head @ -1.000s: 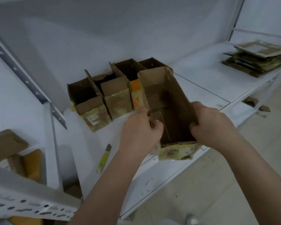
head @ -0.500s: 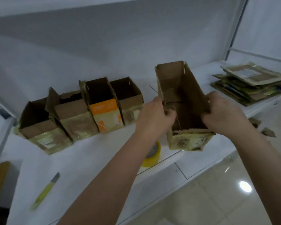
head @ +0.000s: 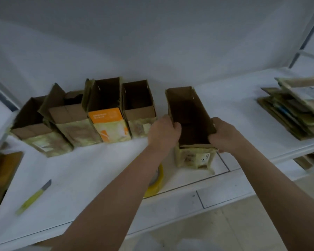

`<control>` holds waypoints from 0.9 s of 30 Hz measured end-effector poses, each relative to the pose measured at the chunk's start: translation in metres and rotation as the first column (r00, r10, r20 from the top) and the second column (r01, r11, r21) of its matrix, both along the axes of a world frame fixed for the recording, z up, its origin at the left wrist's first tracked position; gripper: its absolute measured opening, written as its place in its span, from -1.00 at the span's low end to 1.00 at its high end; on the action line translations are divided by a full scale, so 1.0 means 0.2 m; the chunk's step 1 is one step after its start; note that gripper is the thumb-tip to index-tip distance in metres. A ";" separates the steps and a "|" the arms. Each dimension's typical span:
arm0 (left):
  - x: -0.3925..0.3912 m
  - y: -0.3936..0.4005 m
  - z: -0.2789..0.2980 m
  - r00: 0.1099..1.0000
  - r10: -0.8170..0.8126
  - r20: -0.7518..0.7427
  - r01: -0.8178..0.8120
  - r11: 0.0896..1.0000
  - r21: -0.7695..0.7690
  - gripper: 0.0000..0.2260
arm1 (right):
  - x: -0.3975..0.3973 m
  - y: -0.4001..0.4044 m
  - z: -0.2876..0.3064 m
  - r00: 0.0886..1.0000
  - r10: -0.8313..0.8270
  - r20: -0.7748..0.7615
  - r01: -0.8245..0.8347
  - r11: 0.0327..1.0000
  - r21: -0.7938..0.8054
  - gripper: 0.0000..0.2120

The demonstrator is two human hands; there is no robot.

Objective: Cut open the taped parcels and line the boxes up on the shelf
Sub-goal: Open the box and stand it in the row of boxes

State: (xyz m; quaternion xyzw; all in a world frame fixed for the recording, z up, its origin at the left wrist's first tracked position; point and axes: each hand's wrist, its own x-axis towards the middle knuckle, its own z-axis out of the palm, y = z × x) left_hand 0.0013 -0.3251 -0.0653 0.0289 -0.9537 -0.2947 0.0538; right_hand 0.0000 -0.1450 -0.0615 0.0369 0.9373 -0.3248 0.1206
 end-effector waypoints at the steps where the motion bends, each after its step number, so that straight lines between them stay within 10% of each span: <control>1: -0.01 -0.01 0.00 1.000 -0.003 -0.016 0.002 1.000 -0.018 -0.78 | -0.03 -0.01 -0.01 1.000 -0.014 -0.015 0.014 1.000 0.007 -0.66; 7: -0.13 -0.24 0.07 0.946 0.030 -0.323 -0.105 0.970 -0.220 -0.69 | -0.22 -0.09 -0.01 0.998 -0.050 -0.042 0.051 0.998 0.024 -0.71; 13: -0.25 -0.48 0.03 0.995 0.062 -0.074 -0.093 0.825 -0.557 -0.60 | -0.44 -0.20 -0.03 0.988 -0.109 -0.108 0.093 0.986 -0.140 -0.73; 27: -0.26 -0.52 0.01 0.993 0.051 -0.104 -0.101 0.822 -0.561 -0.73 | -0.61 -0.35 -0.03 0.981 0.085 -0.177 -0.106 0.988 -0.112 -0.54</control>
